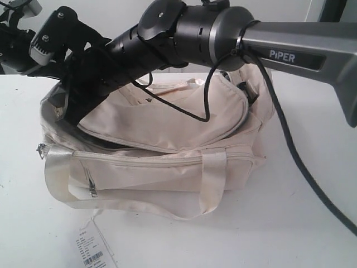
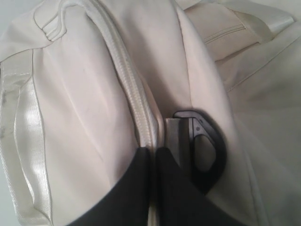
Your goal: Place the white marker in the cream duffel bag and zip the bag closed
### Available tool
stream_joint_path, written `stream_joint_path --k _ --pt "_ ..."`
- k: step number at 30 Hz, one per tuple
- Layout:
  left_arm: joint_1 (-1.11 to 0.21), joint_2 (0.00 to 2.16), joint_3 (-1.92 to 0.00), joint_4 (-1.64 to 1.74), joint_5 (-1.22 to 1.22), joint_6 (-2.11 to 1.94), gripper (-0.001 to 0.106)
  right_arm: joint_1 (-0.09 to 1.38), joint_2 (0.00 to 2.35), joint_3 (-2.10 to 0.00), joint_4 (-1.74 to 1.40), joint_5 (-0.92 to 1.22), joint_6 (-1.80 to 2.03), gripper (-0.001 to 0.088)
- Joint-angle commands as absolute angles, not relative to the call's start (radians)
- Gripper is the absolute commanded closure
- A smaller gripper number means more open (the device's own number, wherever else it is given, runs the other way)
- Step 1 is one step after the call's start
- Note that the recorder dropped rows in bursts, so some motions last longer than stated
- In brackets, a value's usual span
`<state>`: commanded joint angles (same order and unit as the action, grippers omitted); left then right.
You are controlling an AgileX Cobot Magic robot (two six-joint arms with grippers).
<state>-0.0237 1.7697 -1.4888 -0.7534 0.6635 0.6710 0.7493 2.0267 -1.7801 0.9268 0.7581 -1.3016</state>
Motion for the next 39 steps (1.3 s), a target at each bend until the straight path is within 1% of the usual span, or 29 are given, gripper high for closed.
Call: stream_joint_path --k 10,39 --pt "-0.024 1.77 -1.489 -0.749 0.662 0.671 0.105 0.749 2.027 -1.78 0.931 0.82 -1.304 0.0868" --pt "-0.024 1.77 -1.489 -0.747 0.656 0.673 0.105 0.749 2.027 -1.78 0.884 0.912 -1.304 0.0868"
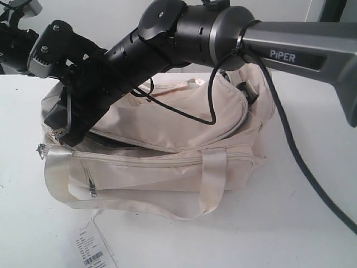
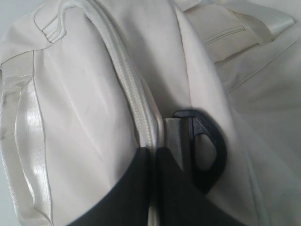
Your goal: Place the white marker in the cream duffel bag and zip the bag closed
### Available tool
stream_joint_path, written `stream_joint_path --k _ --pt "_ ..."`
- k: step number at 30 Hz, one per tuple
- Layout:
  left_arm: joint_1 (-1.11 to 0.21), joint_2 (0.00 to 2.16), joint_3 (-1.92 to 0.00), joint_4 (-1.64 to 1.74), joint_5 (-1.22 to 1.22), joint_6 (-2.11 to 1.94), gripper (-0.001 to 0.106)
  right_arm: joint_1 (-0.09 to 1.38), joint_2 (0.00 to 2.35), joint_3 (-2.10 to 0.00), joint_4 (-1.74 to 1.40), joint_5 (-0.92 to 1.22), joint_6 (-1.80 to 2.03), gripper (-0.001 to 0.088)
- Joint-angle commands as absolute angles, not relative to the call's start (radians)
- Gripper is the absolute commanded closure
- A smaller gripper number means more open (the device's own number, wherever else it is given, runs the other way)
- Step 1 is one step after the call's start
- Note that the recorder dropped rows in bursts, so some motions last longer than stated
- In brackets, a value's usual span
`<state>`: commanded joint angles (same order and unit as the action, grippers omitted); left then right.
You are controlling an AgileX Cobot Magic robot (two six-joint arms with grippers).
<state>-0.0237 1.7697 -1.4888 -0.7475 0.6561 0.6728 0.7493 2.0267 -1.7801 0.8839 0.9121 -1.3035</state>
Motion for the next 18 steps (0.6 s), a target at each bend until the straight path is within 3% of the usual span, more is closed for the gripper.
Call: stream_joint_path --k 9,12,15,18 --pt "-0.024 1.77 -1.489 -0.75 0.626 0.632 0.102 0.749 2.027 -1.78 0.884 0.886 -1.304 0.0868" --pt "-0.024 1.768 -1.489 -0.75 0.604 0.624 0.082 0.749 2.029 -1.78 0.884 0.863 -1.304 0.0868" --pt "-0.022 1.752 -1.491 -0.75 0.574 0.613 0.052 0.749 2.031 -1.78 0.884 0.84 -1.304 0.0868" --pt "-0.02 1.717 -1.491 -0.727 0.557 0.577 0.035 0.749 2.031 -1.78 0.883 0.816 -1.304 0.0868"
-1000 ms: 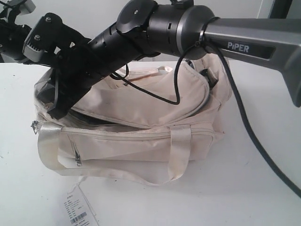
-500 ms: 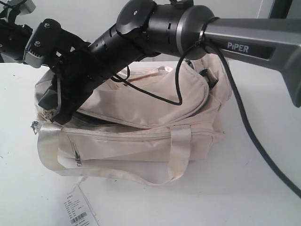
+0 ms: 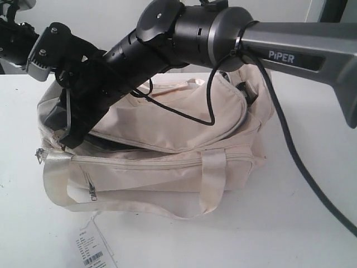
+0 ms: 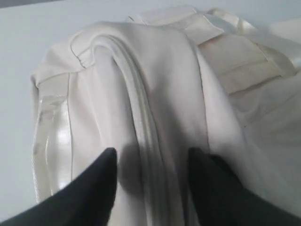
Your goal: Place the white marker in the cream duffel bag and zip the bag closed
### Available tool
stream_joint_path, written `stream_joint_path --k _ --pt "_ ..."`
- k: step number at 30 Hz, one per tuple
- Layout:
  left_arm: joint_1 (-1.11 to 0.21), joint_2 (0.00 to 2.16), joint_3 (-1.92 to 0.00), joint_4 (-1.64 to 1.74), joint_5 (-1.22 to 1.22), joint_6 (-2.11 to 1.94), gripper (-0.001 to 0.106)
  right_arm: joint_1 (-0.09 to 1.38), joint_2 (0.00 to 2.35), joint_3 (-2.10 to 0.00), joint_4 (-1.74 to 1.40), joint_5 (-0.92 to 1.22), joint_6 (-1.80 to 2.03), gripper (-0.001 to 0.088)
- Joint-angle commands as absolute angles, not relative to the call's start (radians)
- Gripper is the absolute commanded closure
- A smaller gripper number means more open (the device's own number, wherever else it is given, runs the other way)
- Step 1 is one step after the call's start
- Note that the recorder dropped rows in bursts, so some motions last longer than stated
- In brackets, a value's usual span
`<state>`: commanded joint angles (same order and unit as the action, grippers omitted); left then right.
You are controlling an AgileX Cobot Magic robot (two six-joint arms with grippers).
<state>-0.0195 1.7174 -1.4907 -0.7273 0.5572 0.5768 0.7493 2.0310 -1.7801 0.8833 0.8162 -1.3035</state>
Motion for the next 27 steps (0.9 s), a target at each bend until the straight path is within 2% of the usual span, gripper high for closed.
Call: stream_joint_path --k 9,13,20,27 --pt "0.0 1.549 -1.468 -0.341 0.819 0.283 0.034 0.749 2.031 -1.78 0.883 0.794 -1.304 0.0868" --pt "0.0 1.479 -1.38 -0.34 0.84 0.261 0.034 0.749 2.031 -1.78 0.883 0.806 -1.299 0.0868" --pt "-0.001 1.308 -1.03 -0.504 0.592 0.267 0.036 0.749 2.031 -1.778 0.882 0.853 -1.297 0.0868" --pt "-0.001 1.317 -0.887 -0.814 0.402 0.523 0.036 0.749 2.031 -1.778 0.879 0.858 -1.297 0.0868"
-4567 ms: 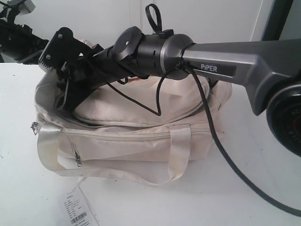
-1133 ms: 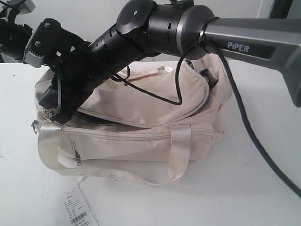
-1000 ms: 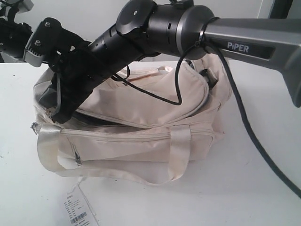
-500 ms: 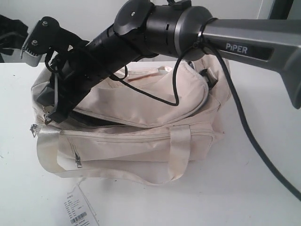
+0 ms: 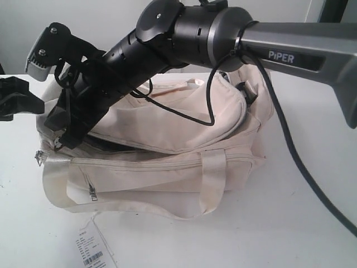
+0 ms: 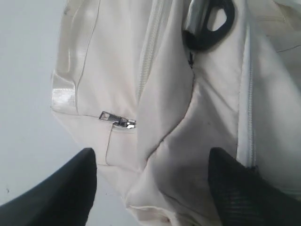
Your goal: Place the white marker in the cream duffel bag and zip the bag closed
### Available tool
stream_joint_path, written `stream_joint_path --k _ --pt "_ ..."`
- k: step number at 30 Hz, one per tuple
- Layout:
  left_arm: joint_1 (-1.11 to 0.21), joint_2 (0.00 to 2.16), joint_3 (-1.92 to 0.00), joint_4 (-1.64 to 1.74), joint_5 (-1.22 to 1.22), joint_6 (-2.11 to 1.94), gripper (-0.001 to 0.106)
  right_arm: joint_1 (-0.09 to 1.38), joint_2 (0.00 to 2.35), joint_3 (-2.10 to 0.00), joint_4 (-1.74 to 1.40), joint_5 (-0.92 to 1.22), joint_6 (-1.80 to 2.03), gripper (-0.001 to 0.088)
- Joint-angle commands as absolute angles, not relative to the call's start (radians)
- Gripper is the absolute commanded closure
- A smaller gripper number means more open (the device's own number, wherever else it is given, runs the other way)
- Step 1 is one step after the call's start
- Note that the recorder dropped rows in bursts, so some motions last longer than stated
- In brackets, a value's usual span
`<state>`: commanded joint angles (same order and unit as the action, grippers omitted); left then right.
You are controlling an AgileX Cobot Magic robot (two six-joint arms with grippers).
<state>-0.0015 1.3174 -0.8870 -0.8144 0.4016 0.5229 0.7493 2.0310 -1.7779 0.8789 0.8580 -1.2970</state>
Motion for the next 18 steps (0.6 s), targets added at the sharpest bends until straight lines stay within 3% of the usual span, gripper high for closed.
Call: stream_joint_path --k 9,13,18 --pt "-0.001 1.392 -0.885 -0.933 0.382 0.619 0.04 0.749 2.031 -1.778 0.878 0.86 -1.295 0.0868" --pt "-0.001 1.405 -0.885 -1.008 0.4 0.699 0.058 0.749 2.031 -1.778 0.878 0.865 -1.293 0.0868" --pt "-0.001 1.407 -0.885 -1.025 0.401 0.742 0.096 0.749 2.031 -1.778 0.878 0.865 -1.293 0.0868"
